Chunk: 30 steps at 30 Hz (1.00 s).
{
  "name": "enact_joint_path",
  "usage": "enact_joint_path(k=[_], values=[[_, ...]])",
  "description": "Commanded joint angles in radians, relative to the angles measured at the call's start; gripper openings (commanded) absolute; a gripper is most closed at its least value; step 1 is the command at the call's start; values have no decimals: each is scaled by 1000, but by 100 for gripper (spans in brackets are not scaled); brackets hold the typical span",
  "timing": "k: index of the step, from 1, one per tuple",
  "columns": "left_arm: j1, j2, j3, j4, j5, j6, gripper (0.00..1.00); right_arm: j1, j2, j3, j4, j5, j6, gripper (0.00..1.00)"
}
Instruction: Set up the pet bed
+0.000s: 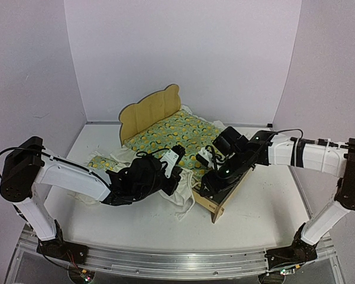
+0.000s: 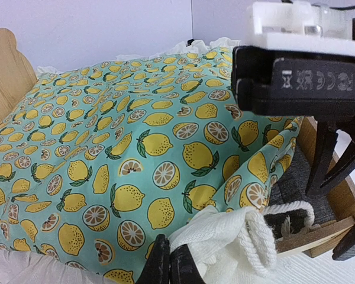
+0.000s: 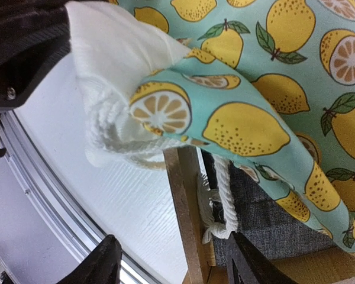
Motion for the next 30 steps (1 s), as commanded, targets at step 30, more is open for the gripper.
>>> enact_joint_path(k=[30], values=[[24,21,37,-12,19,-3,0,48,203,-7,95,-17,14,48]])
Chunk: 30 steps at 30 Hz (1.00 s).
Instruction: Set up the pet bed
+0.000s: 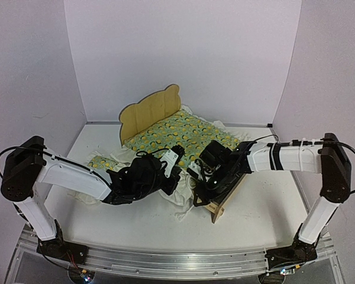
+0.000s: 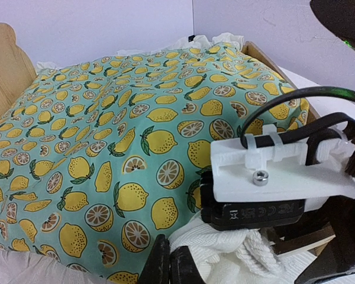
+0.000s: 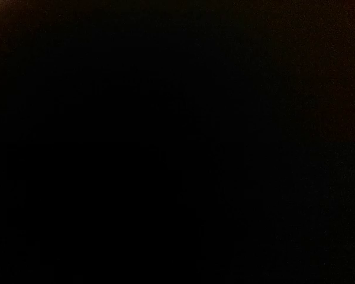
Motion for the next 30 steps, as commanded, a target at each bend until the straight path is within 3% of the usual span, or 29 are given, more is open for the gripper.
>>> enact_joint_path(k=[1,5,7,12,16,18,19,21,22,23,25,26,30], values=[[12,14,35,-14,4,-5,0,7,52,16,12,-1,8,48],[19,5,6,-37,7,-5,1,8,74,29,8,-12,21,45],[26,-16,-10,-64,15,-7,9,8,77,45,8,-27,32,42],[28,-175,-71,-146,52,-40,53,8,77,87,12,-19,77,25],[28,-356,-211,-156,100,-113,69,8,69,121,15,-3,111,3],[25,-428,-279,-135,164,-140,96,7,69,141,22,-15,135,0],[12,-458,-327,-84,205,-144,99,8,67,150,25,-17,149,0],[-51,-490,-453,126,227,-140,99,8,61,159,41,-27,175,0],[-98,-480,-526,299,230,-114,93,8,54,162,51,-29,185,0],[-124,-442,-549,411,222,-94,83,8,48,166,54,-35,193,0],[-141,-297,-558,562,247,-55,48,7,39,176,55,-31,202,0],[-150,-220,-546,629,248,-36,40,7,33,178,57,-28,205,0],[-165,45,-452,846,253,22,28,8,27,188,63,-19,220,0]])
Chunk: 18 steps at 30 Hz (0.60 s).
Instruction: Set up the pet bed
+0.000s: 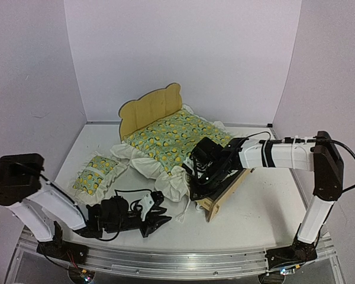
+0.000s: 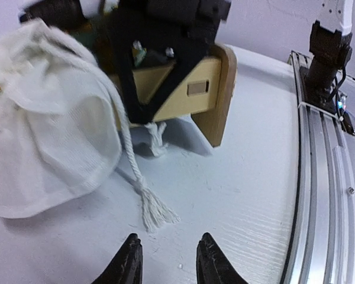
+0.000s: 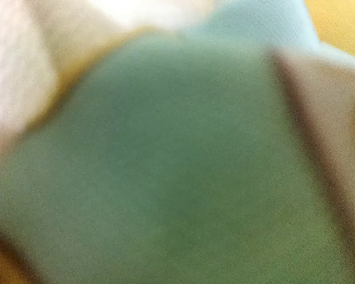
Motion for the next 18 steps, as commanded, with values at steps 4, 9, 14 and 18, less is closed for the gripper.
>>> enact_joint_path(k=[4,9,14,18], values=[[-10,378,223,480,37,121,24,-9,-56,81,94,-74,162,0],[-10,536,337,503,50,151,29,-8,-63,91,100,-75,170,0],[-8,621,381,504,-59,175,29,-6,-64,99,102,-81,170,0],[-8,648,382,504,-164,187,30,-6,-66,102,102,-82,170,0]])
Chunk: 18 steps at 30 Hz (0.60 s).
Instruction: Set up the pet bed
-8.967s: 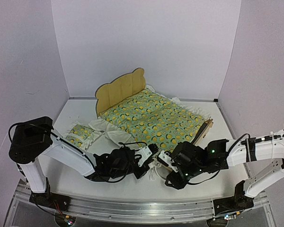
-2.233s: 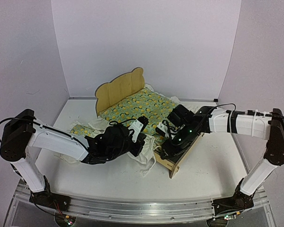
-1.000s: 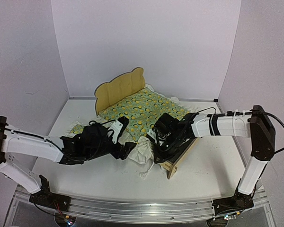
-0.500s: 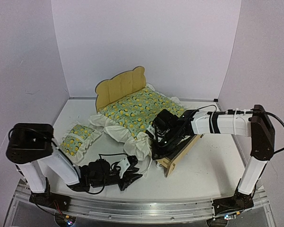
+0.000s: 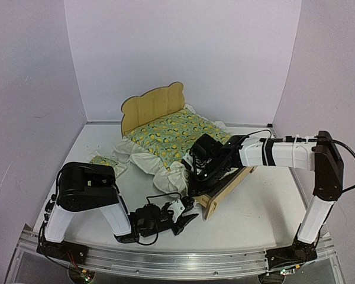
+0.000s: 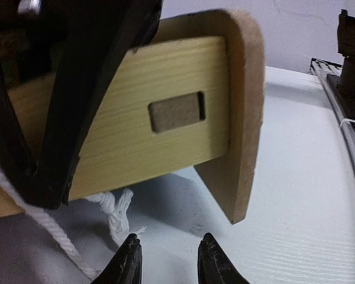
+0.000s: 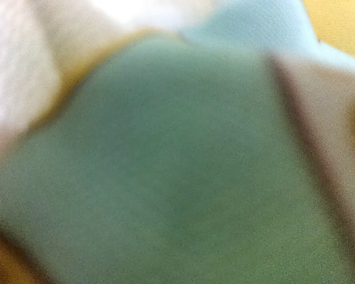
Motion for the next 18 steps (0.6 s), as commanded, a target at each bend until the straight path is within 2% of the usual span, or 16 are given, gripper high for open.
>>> enact_joint_path(k=[1,6,11,14,18], values=[[-3,24,22,74,-134,31,29,-5,-67,70,97,-88,132,0],[5,57,61,73,-154,39,37,-2,-62,70,99,-92,131,0],[35,90,98,70,-138,26,36,1,-67,69,99,-96,131,0],[46,102,123,59,-129,35,29,5,-69,66,102,-97,131,0],[49,88,121,42,-112,61,11,6,-70,53,107,-93,134,0]])
